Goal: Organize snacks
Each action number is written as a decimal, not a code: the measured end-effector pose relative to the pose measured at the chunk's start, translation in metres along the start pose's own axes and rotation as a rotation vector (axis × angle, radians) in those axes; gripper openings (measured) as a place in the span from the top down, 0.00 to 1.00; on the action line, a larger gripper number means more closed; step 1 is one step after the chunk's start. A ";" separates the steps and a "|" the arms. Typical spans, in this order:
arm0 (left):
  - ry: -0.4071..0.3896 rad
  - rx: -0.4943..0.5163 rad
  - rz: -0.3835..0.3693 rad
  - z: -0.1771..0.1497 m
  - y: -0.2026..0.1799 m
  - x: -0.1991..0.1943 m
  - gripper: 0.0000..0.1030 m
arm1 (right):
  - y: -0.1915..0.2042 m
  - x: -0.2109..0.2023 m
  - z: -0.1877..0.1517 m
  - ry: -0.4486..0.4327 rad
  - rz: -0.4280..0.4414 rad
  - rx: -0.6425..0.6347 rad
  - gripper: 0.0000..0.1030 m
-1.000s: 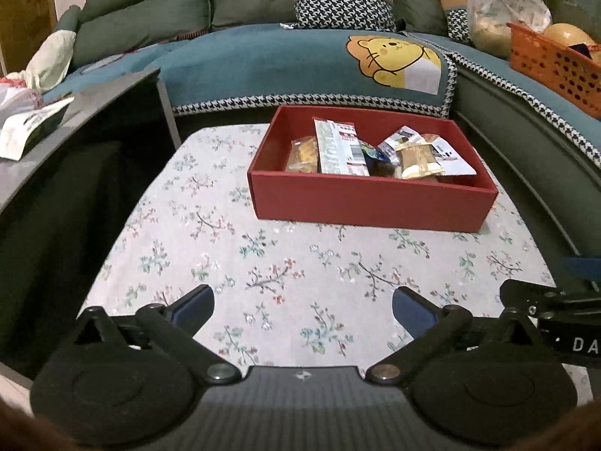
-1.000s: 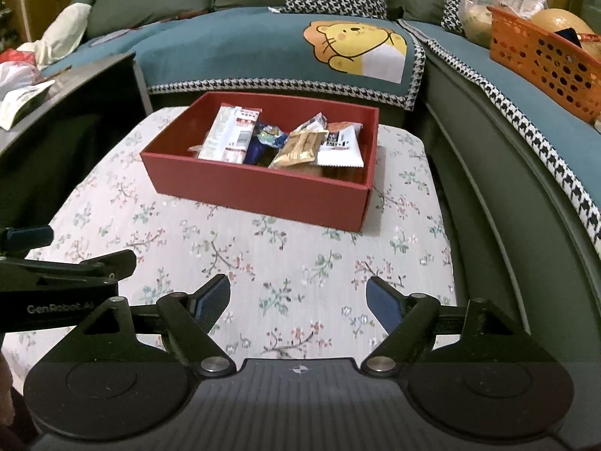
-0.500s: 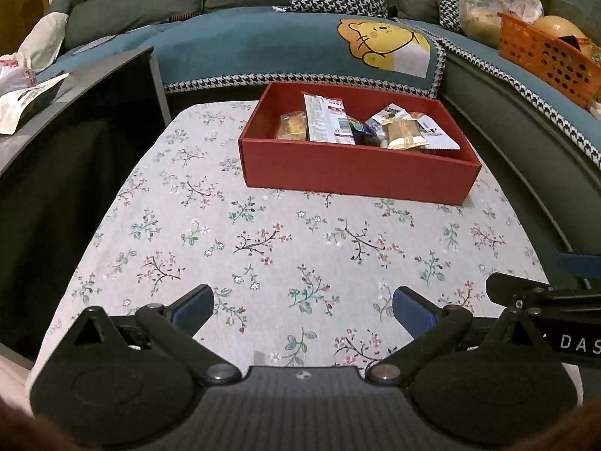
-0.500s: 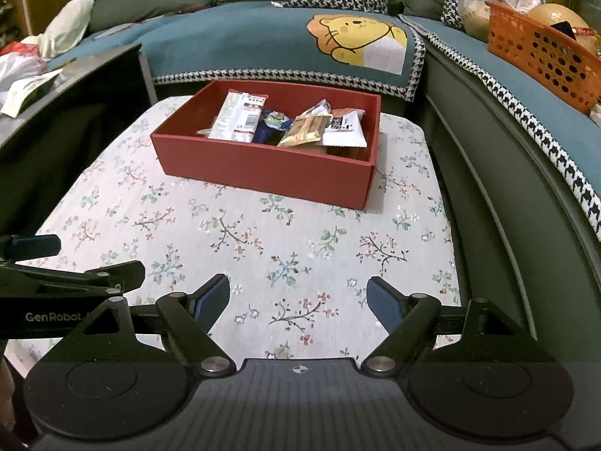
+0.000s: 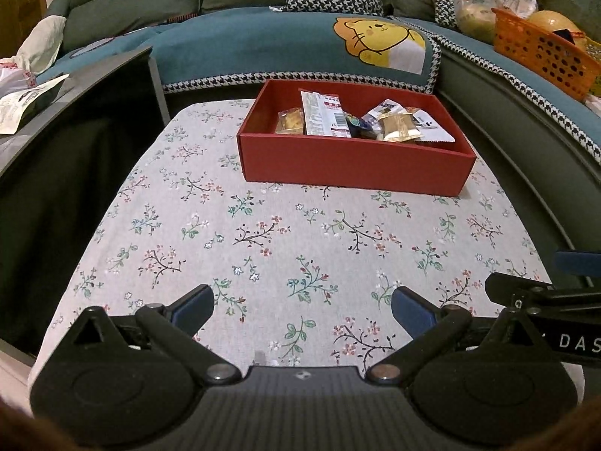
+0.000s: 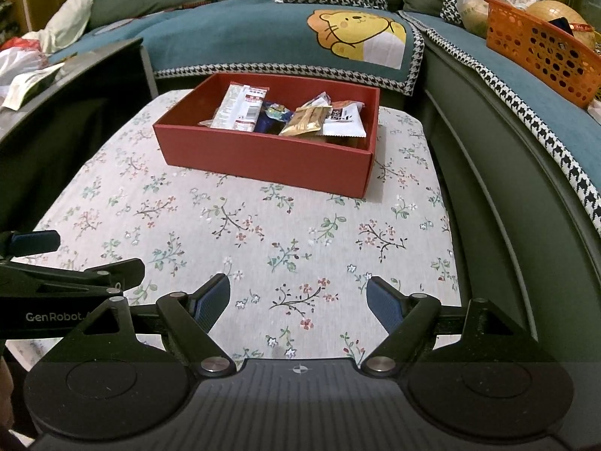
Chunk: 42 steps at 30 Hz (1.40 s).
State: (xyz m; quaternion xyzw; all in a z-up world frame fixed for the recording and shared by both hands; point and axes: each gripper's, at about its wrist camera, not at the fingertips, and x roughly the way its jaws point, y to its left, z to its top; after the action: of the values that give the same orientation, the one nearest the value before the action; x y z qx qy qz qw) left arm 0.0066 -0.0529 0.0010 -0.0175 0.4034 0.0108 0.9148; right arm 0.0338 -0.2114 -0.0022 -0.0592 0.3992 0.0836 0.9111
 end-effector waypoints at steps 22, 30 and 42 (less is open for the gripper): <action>0.024 0.010 -0.001 -0.004 0.001 0.000 0.00 | 0.002 -0.002 -0.005 0.021 -0.006 -0.015 0.18; 0.029 0.013 -0.002 -0.005 0.001 0.001 0.00 | 0.002 -0.002 -0.007 0.028 -0.009 -0.019 0.18; 0.029 0.014 0.000 -0.007 0.000 0.000 0.00 | 0.002 -0.002 -0.007 0.029 -0.007 -0.019 0.18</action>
State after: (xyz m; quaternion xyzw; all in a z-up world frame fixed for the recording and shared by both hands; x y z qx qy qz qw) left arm 0.0016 -0.0528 -0.0037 -0.0113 0.4167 0.0074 0.9090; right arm 0.0268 -0.2105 -0.0060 -0.0706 0.4114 0.0831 0.9049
